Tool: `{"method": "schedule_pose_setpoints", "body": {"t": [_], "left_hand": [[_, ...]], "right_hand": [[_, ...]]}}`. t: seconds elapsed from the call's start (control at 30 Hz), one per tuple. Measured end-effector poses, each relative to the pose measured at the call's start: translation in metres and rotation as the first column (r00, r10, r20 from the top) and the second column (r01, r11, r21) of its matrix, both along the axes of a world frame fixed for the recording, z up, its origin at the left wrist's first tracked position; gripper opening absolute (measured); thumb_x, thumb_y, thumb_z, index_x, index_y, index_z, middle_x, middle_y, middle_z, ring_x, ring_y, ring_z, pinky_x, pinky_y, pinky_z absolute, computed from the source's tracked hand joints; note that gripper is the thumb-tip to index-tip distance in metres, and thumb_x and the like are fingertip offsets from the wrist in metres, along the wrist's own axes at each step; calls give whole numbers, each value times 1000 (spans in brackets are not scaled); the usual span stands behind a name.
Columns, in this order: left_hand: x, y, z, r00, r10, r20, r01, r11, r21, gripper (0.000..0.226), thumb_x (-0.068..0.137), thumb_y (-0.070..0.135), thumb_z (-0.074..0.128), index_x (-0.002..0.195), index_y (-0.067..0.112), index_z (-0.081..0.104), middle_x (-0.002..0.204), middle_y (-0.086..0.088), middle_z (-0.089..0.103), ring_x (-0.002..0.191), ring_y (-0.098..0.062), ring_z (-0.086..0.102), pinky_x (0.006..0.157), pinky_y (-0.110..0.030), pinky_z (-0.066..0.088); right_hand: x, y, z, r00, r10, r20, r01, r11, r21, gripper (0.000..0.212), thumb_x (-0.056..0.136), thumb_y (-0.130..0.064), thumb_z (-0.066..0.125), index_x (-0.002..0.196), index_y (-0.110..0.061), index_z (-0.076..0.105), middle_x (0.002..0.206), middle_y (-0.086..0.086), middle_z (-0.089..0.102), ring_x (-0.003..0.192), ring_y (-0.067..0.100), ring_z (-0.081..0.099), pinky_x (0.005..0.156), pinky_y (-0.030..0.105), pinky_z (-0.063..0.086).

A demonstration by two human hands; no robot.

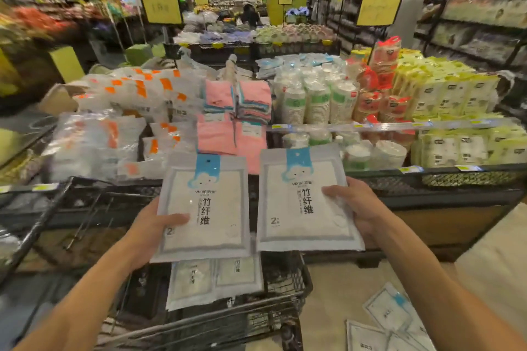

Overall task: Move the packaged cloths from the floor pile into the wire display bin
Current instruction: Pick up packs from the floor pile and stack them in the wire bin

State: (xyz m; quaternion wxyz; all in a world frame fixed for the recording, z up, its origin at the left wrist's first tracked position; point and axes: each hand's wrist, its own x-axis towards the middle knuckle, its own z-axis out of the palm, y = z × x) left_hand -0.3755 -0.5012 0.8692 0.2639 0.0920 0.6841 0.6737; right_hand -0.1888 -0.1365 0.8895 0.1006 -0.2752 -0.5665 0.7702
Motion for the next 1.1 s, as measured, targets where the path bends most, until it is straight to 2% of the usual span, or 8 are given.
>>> {"method": "schedule_pose_setpoints", "body": {"t": [0.1,0.27,0.43,0.53,0.6,0.73,0.9,1.1], "left_hand": [[-5,-65,-6,995,101,6,-101,995,-23,47,79,-7,71,120,14,62,109,-11,77,99,-33,74,86,-47,57],[-26,-142,-31,956,279,87,-277,960,-36,40,88,-1,67,124,16,62,112,-14,76,101,-37,74,93,-57,56],[-44,-173,-59,919,369,136,-361,929,-79,32,94,2,64,120,21,63,107,-10,78,99,-35,74,86,-53,59],[-52,-175,-74,912,373,169,-362,928,-90,33,95,2,63,123,20,62,108,-10,78,96,-32,76,80,-48,60],[-61,-172,-86,908,369,198,-355,929,-104,34,96,2,63,124,20,62,111,-11,77,99,-34,75,82,-50,59],[-80,-157,-117,879,396,265,-365,917,-161,36,96,3,64,129,18,60,117,-14,75,103,-36,74,89,-57,58],[-109,-122,-168,870,389,303,-317,912,-261,30,97,4,63,124,18,61,110,-9,77,97,-31,76,79,-49,62],[-146,-81,-262,850,381,364,-253,901,-353,28,96,3,66,117,22,64,105,-5,78,93,-27,76,70,-40,62]], "right_hand": [[-31,-54,-6,998,53,17,-53,999,-7,32,91,5,66,122,-1,64,110,23,76,97,41,75,74,53,64],[-81,-116,-27,989,136,56,-133,990,-52,36,91,7,64,126,1,62,109,25,75,89,39,77,68,48,63],[-115,-140,-57,975,174,135,-165,984,-73,39,92,5,65,130,-1,59,116,25,74,104,45,72,94,65,55],[-132,-137,-75,963,189,192,-177,981,-78,35,94,3,64,128,-4,60,114,23,75,104,44,73,90,63,57],[-146,-132,-87,958,197,208,-183,980,-83,33,94,3,63,127,-5,61,114,21,75,101,42,74,81,57,62],[-172,-115,-123,939,213,271,-195,976,-94,31,96,1,61,127,-4,62,114,18,76,100,39,75,82,55,61],[-196,-89,-176,909,212,359,-181,976,-118,28,97,2,61,123,-7,64,107,15,78,94,32,77,64,42,64],[-228,-74,-263,833,219,508,-173,975,-137,33,96,1,62,129,-5,60,108,15,78,95,34,77,69,45,64]]}}
